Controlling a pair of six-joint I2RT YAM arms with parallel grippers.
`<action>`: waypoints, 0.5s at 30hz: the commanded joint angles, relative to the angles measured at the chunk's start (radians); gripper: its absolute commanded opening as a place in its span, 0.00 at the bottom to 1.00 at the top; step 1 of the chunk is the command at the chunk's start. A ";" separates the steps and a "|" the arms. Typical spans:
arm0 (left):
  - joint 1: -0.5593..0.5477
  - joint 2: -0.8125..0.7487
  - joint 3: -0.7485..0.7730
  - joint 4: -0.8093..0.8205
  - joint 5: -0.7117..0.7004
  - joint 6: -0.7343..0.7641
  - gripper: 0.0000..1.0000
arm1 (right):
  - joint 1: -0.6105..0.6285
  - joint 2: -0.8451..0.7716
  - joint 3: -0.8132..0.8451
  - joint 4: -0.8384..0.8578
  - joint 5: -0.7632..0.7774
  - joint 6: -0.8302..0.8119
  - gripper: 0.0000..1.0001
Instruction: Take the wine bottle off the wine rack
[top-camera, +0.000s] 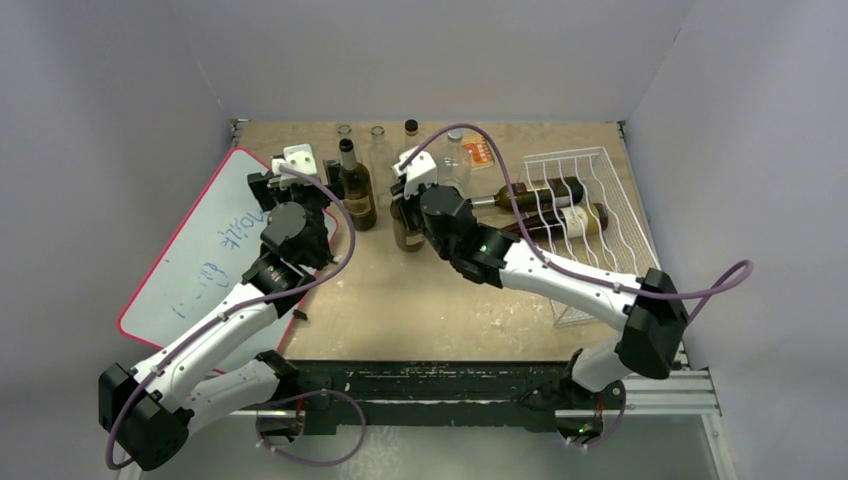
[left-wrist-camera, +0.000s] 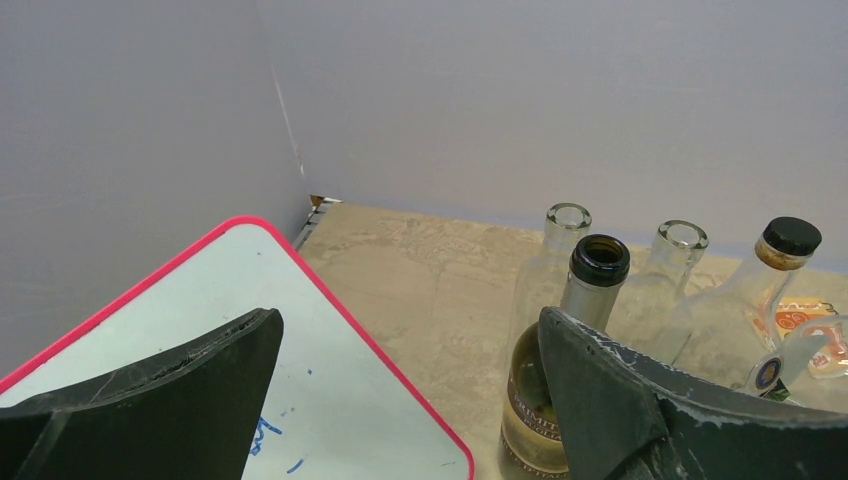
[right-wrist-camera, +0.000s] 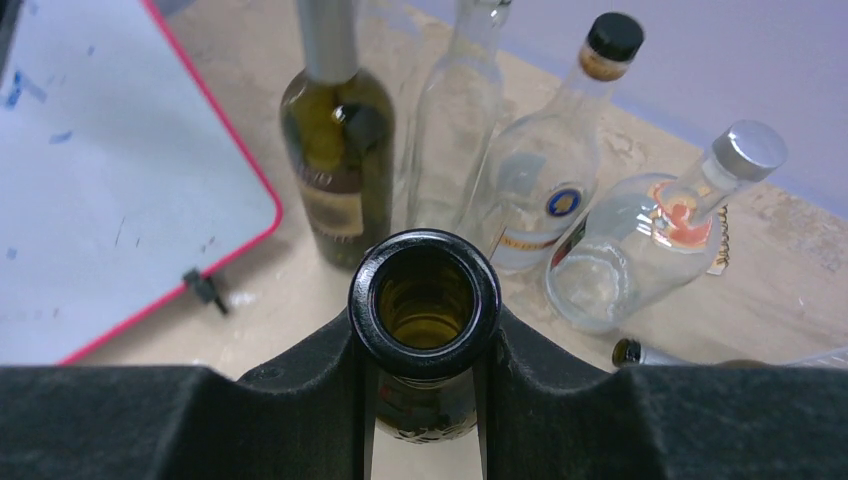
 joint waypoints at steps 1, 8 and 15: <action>-0.005 -0.020 0.026 0.031 -0.001 -0.010 1.00 | -0.053 0.030 0.125 0.252 0.065 0.068 0.00; -0.004 -0.043 0.026 0.037 0.001 0.001 1.00 | -0.127 0.158 0.231 0.281 0.037 0.088 0.00; -0.004 -0.052 0.026 0.042 -0.002 0.006 1.00 | -0.139 0.263 0.336 0.278 0.058 0.046 0.00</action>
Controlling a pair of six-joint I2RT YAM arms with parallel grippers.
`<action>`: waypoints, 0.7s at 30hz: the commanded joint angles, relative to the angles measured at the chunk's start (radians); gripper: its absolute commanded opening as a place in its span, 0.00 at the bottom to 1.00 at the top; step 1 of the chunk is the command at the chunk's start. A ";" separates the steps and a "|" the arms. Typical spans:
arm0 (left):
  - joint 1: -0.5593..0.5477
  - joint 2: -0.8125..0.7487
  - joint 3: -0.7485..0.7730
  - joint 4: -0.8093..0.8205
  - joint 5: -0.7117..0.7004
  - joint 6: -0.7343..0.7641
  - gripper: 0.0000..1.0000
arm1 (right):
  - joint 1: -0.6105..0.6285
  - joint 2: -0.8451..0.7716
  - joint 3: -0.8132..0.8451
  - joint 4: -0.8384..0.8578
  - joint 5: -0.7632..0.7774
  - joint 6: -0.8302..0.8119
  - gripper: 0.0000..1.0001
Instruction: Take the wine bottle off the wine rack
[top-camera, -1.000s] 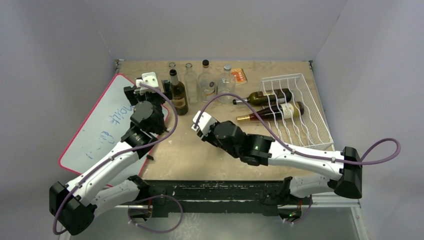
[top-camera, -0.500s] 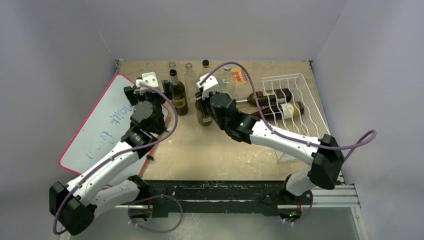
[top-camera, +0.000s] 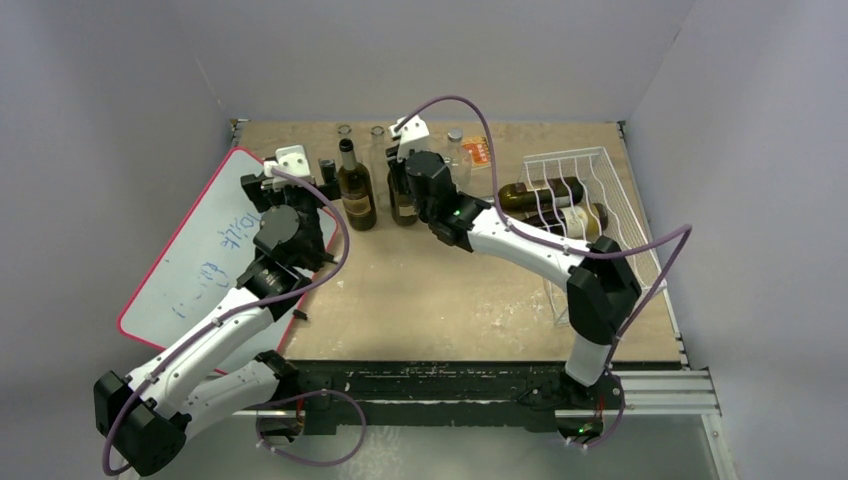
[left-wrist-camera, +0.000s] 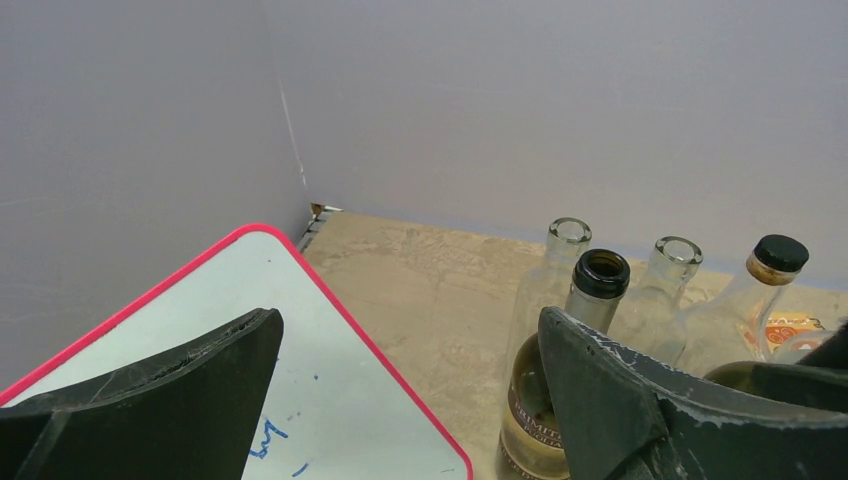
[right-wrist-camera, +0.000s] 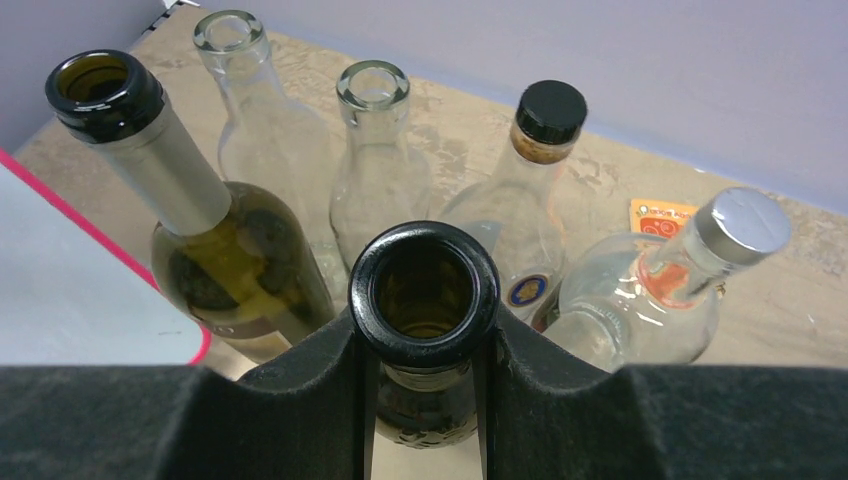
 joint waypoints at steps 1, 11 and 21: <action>-0.004 -0.018 0.026 0.042 -0.001 0.002 1.00 | 0.002 -0.001 0.138 0.165 0.036 -0.009 0.00; -0.004 -0.020 0.026 0.042 0.005 -0.002 1.00 | 0.001 0.101 0.240 0.125 -0.007 0.039 0.00; -0.004 -0.021 0.027 0.040 0.010 -0.005 1.00 | 0.001 0.144 0.267 0.115 -0.025 0.080 0.00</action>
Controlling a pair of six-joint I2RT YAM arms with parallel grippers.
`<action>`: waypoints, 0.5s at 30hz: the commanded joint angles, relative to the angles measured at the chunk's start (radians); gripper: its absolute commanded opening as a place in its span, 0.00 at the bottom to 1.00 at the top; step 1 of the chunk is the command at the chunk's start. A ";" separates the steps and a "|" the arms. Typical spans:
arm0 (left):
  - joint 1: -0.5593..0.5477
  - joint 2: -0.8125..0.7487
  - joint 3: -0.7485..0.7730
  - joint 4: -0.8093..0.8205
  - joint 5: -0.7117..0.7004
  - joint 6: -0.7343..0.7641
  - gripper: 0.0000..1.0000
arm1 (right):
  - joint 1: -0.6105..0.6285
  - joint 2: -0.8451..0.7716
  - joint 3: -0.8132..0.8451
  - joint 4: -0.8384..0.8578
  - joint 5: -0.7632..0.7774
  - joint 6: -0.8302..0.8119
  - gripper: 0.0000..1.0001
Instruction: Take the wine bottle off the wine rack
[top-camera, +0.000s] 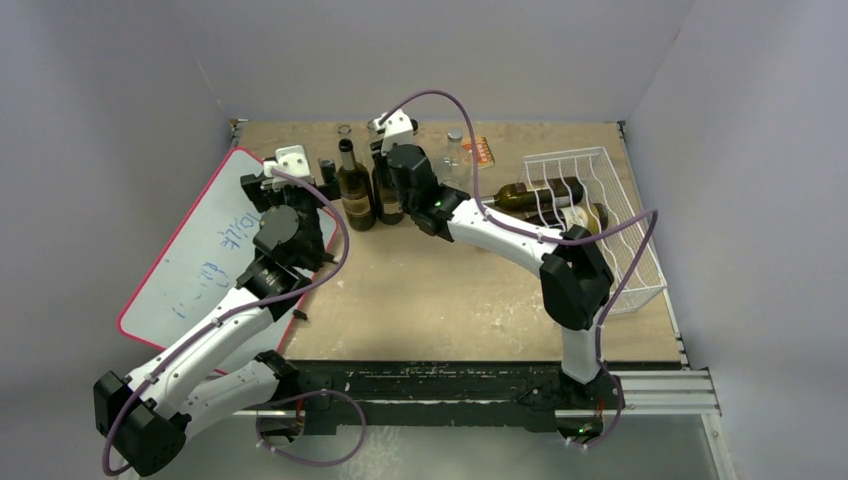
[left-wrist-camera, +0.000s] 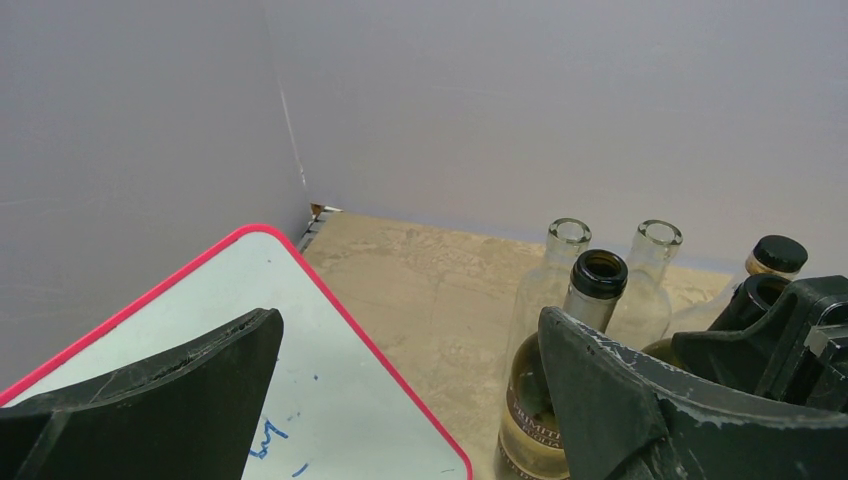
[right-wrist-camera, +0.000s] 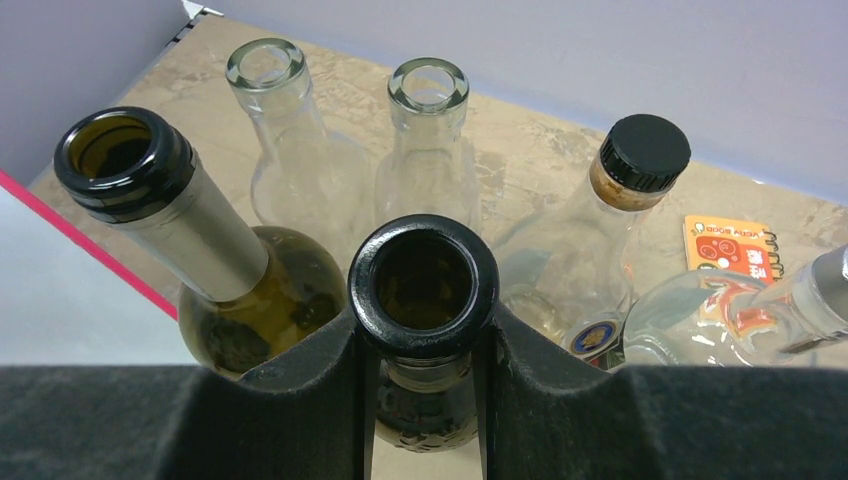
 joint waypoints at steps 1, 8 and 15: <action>-0.003 -0.019 0.028 0.040 0.009 -0.005 1.00 | 0.001 -0.024 0.092 0.128 -0.008 0.046 0.00; -0.004 -0.017 0.027 0.040 0.010 -0.006 1.00 | 0.001 -0.006 0.099 0.107 -0.042 0.053 0.00; -0.004 -0.016 0.029 0.040 0.009 -0.005 1.00 | 0.003 -0.005 0.092 0.096 -0.069 0.036 0.35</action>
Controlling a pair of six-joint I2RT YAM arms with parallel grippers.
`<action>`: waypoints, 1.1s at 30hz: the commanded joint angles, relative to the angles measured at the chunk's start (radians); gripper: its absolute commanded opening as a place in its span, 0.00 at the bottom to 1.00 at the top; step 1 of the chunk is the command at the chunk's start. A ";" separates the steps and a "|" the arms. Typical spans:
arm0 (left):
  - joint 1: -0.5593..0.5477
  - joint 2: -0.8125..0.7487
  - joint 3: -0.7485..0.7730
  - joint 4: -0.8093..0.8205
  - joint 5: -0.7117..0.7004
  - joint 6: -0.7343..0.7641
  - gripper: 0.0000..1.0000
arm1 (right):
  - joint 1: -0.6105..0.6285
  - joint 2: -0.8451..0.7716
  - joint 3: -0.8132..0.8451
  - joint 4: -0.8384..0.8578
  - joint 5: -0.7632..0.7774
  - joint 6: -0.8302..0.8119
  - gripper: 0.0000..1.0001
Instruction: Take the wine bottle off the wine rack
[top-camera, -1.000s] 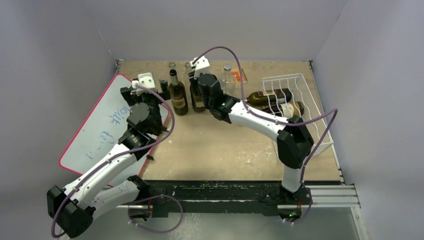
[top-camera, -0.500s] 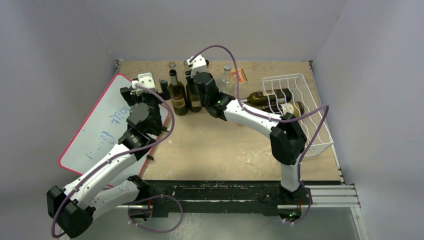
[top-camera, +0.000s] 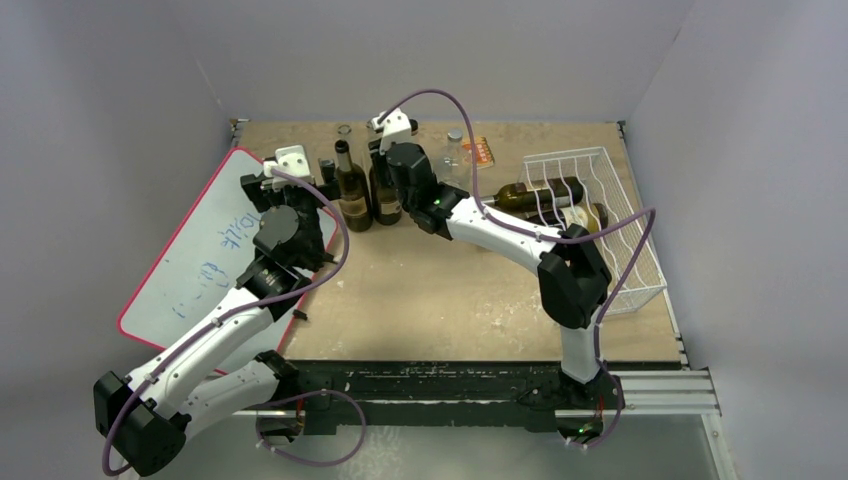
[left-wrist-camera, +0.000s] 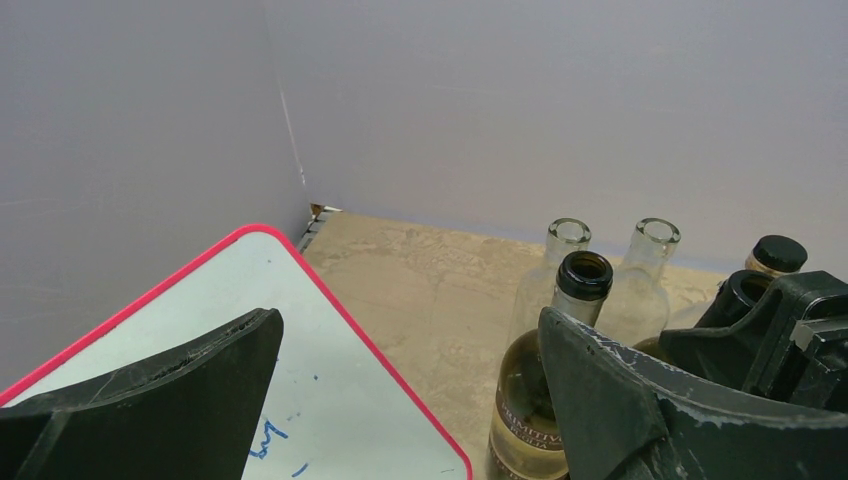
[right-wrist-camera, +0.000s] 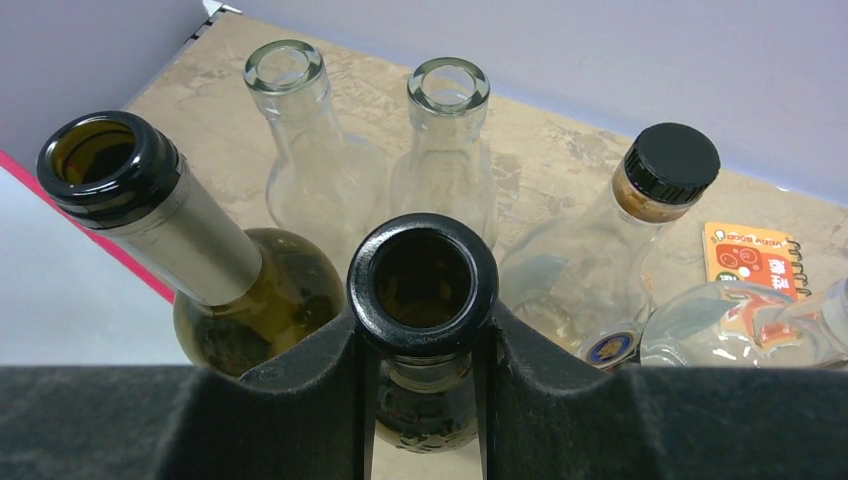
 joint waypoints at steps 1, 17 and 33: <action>-0.004 -0.014 0.028 0.039 0.010 -0.006 1.00 | 0.005 -0.022 0.070 0.105 -0.032 0.023 0.41; -0.004 -0.008 0.027 0.039 0.008 0.000 1.00 | 0.015 -0.097 0.028 0.102 -0.020 -0.032 0.75; -0.004 0.004 0.026 0.039 -0.012 0.020 1.00 | 0.027 -0.434 -0.309 0.124 -0.071 -0.135 0.80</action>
